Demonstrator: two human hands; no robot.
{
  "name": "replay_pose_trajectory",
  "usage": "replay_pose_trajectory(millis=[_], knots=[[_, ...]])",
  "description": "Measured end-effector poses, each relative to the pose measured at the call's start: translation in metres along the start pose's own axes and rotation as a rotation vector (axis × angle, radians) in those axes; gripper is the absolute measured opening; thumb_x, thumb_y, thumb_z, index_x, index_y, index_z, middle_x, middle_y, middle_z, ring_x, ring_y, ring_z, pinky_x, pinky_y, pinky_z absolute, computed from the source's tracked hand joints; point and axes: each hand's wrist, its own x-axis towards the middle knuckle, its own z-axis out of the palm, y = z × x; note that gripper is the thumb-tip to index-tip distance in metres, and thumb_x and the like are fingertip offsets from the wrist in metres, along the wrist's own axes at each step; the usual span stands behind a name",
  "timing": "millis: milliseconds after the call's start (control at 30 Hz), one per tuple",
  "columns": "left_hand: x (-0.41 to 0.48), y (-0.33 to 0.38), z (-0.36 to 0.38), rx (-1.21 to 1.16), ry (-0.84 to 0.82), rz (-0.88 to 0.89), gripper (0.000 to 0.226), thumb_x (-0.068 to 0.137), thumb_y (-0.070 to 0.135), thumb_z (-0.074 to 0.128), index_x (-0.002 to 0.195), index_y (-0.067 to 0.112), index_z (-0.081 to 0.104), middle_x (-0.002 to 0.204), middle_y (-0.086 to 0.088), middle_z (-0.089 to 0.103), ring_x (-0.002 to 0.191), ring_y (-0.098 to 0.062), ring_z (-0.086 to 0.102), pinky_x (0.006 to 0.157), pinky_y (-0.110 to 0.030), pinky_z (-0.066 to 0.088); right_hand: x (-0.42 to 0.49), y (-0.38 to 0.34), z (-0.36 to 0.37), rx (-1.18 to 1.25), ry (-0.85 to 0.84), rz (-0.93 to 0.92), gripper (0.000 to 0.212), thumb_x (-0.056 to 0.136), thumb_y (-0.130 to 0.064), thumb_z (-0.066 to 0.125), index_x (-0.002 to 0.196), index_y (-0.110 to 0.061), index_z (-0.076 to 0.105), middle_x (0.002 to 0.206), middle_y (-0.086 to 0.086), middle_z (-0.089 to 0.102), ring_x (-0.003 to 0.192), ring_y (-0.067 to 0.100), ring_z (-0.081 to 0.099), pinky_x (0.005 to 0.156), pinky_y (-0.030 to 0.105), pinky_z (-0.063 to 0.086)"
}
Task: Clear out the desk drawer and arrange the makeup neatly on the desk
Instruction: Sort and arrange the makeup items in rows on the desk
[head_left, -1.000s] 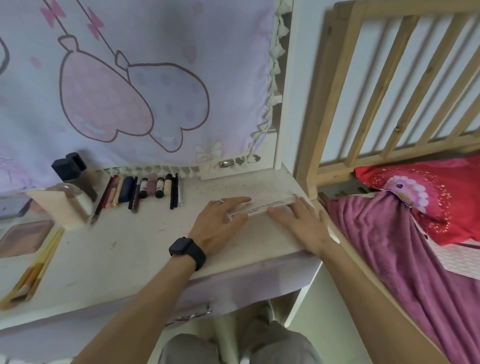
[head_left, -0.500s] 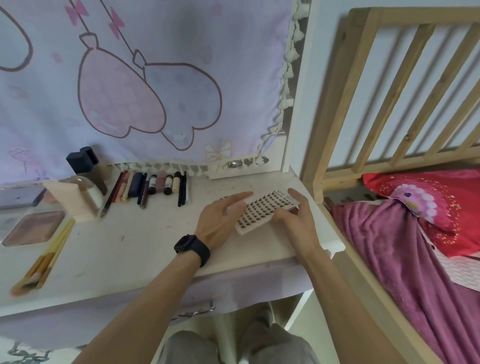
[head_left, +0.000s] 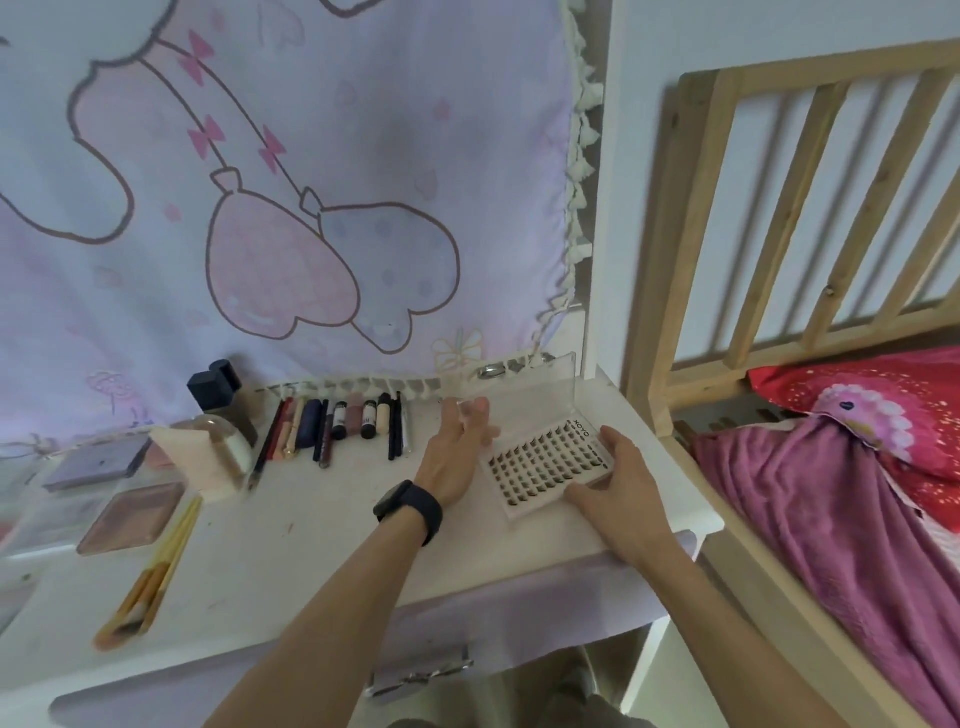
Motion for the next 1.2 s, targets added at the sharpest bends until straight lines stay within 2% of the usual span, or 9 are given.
replay_pose_trajectory(millis=[100, 200, 300, 400, 600, 700, 867, 1033, 1200], knots=[[0.008, 0.002, 0.0, 0.103, 0.017, -0.016, 0.027, 0.105, 0.042, 0.041, 0.116, 0.018, 0.042, 0.116, -0.002, 0.063, 0.111, -0.024, 0.061, 0.099, -0.042, 0.048, -0.001, -0.003, 0.005, -0.13, 0.016, -0.009, 0.08, 0.081, -0.028, 0.07, 0.152, -0.017, 0.033, 0.151, 0.001, 0.039, 0.129, 0.026, 0.048, 0.1, 0.033, 0.038], [0.019, 0.008, 0.005, 0.15, 0.099, -0.026, 0.017, 0.106, 0.023, 0.042, 0.109, 0.01, 0.052, 0.114, -0.012, 0.061, 0.107, -0.03, 0.061, 0.097, -0.044, 0.048, -0.007, -0.001, 0.01, -0.353, 0.091, -0.057, 0.07, 0.086, -0.038, 0.067, 0.146, -0.014, 0.042, 0.15, 0.003, 0.04, 0.132, 0.027, 0.045, 0.11, 0.039, 0.035], [0.031, 0.006, 0.011, 0.15, 0.204, -0.063, 0.021, 0.104, 0.024, 0.047, 0.105, 0.005, 0.057, 0.11, -0.014, 0.065, 0.102, -0.029, 0.063, 0.091, -0.041, 0.05, -0.013, 0.009, 0.01, -0.455, 0.178, -0.104, 0.062, 0.09, -0.047, 0.063, 0.14, -0.012, 0.052, 0.145, 0.003, 0.05, 0.134, 0.024, 0.042, 0.112, 0.039, 0.034], [0.042, 0.003, 0.015, 0.092, 0.299, -0.052, 0.01, 0.099, 0.021, 0.058, 0.099, 0.012, 0.061, 0.102, -0.006, 0.067, 0.092, -0.019, 0.061, 0.07, -0.019, 0.043, -0.014, 0.019, 0.006, -0.468, 0.199, -0.127, 0.062, 0.09, -0.055, 0.061, 0.136, -0.014, 0.058, 0.143, 0.0, 0.054, 0.134, 0.02, 0.044, 0.112, 0.035, 0.034], [0.06, 0.004, 0.022, -0.015, 0.378, 0.005, 0.008, 0.089, 0.026, 0.074, 0.09, 0.027, 0.066, 0.088, 0.015, 0.067, 0.082, 0.007, 0.059, 0.065, -0.003, 0.04, -0.003, 0.028, -0.009, -0.491, 0.264, -0.168, 0.044, 0.09, -0.049, 0.066, 0.122, -0.02, 0.068, 0.127, -0.007, 0.067, 0.122, 0.02, 0.055, 0.103, 0.037, 0.04], [0.067, 0.004, 0.026, -0.007, 0.4, 0.007, 0.01, 0.088, 0.031, 0.075, 0.083, 0.033, 0.065, 0.084, 0.019, 0.066, 0.08, 0.005, 0.059, 0.07, -0.009, 0.04, 0.005, 0.03, -0.015, -0.482, 0.279, -0.149, 0.041, 0.09, -0.048, 0.067, 0.121, -0.021, 0.069, 0.122, -0.007, 0.069, 0.12, 0.02, 0.056, 0.103, 0.04, 0.04], [0.077, 0.001, 0.034, 0.005, 0.428, 0.001, 0.007, 0.086, 0.035, 0.076, 0.085, 0.032, 0.069, 0.087, 0.009, 0.072, 0.088, -0.018, 0.07, 0.088, -0.032, 0.054, 0.012, 0.035, -0.017, -0.445, 0.335, -0.124, 0.038, 0.091, -0.044, 0.068, 0.122, -0.021, 0.069, 0.123, -0.005, 0.07, 0.122, 0.022, 0.055, 0.102, 0.044, 0.043], [0.075, -0.003, 0.038, -0.011, 0.472, 0.041, 0.008, 0.087, 0.036, 0.075, 0.083, 0.035, 0.067, 0.083, 0.018, 0.068, 0.082, 0.001, 0.064, 0.084, -0.023, 0.052, 0.016, 0.032, -0.013, -0.495, 0.332, -0.051, 0.041, 0.096, -0.049, 0.056, 0.131, -0.029, 0.063, 0.129, -0.01, 0.067, 0.127, 0.019, 0.047, 0.102, 0.04, 0.035], [0.074, -0.004, 0.036, -0.047, 0.473, 0.02, 0.007, 0.086, 0.034, 0.077, 0.087, 0.032, 0.07, 0.087, 0.012, 0.072, 0.086, -0.006, 0.068, 0.085, -0.021, 0.053, 0.021, 0.031, -0.013, -0.493, 0.302, 0.016, 0.043, 0.096, -0.056, 0.049, 0.134, -0.038, 0.057, 0.123, -0.009, 0.069, 0.123, 0.017, 0.041, 0.096, 0.037, 0.027]])
